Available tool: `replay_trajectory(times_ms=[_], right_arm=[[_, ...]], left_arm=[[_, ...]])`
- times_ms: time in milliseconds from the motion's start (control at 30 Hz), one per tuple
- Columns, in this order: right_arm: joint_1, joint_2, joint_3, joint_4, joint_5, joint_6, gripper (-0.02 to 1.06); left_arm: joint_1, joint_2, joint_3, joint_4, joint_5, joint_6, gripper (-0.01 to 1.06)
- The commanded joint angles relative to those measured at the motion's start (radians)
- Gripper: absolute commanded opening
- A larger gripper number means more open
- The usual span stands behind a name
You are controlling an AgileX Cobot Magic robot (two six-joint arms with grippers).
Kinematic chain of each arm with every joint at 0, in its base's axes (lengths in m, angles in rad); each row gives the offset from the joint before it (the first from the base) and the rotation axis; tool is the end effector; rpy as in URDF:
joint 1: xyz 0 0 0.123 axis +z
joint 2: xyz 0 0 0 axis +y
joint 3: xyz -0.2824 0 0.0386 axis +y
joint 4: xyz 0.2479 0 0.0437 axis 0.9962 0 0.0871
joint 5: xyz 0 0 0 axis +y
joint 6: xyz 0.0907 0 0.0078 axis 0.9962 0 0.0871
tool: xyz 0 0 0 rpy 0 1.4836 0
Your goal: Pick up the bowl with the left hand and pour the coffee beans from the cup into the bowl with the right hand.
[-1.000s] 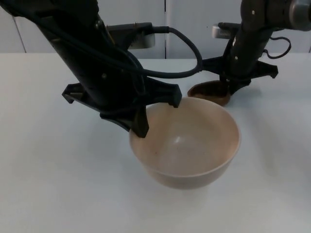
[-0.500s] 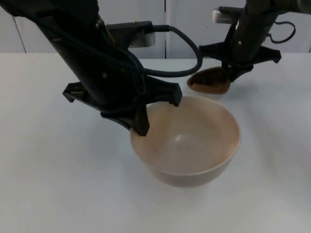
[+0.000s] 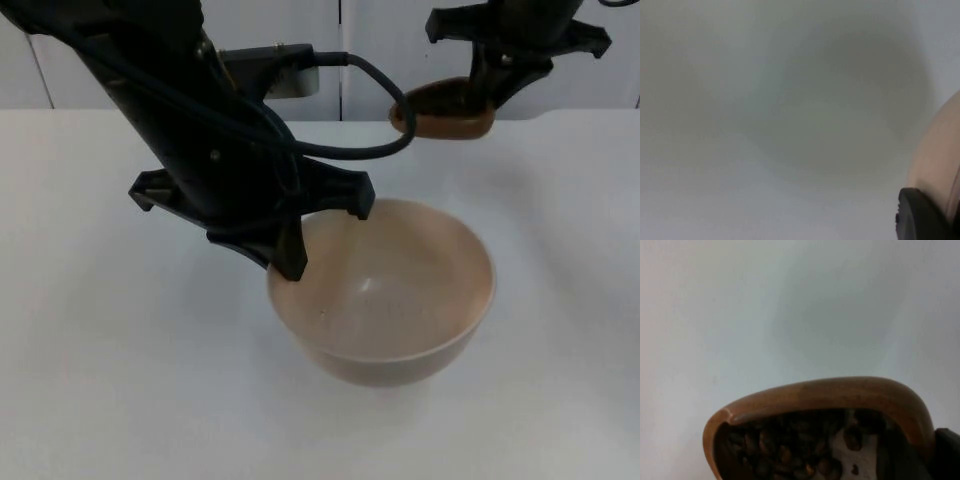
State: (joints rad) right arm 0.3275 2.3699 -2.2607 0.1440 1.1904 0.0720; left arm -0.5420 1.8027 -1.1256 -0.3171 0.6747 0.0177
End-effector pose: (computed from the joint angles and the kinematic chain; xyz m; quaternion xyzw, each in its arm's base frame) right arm 0.4812 0.1763 0.2243 -0.1108 0.9753 0.1044 0.1603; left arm 0.2924 -0.1968 0.1832 0.1669 0.9674 -0.1513 0.1153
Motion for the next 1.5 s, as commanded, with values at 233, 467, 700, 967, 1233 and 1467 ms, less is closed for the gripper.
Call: replay_trajectory(times_ms=[233,467,700,967,1233,1467], right_arm=[[-0.016,-0.180,0.082,0.016,0.031,-0.121,0.00],[-0.016,-0.359,0.281,0.016,0.031,-0.186,0.00],[-0.016,-0.573,0.585,0.016,0.006,-0.216,0.00],[-0.016,-0.732,0.826,0.016,-0.032,-0.222,0.00],[0.012,-0.757,0.860,0.015,-0.033,-0.219,0.00],[0.110,-0.757,0.860,-0.037,-0.060,-0.186,0.00]], left_arm=[[-0.005,-0.008,-0.008,-0.004,0.002,-0.009,0.00],[-0.005,-0.008,-0.008,-0.006,0.002,-0.009,0.00],[-0.005,-0.008,-0.008,-0.006,0.002,-0.009,0.00],[-0.005,-0.008,-0.006,-0.008,0.002,-0.009,0.00],[-0.008,-0.008,-0.006,-0.008,0.004,-0.009,0.00],[-0.097,-0.008,-0.006,0.258,0.011,-0.242,0.00]])
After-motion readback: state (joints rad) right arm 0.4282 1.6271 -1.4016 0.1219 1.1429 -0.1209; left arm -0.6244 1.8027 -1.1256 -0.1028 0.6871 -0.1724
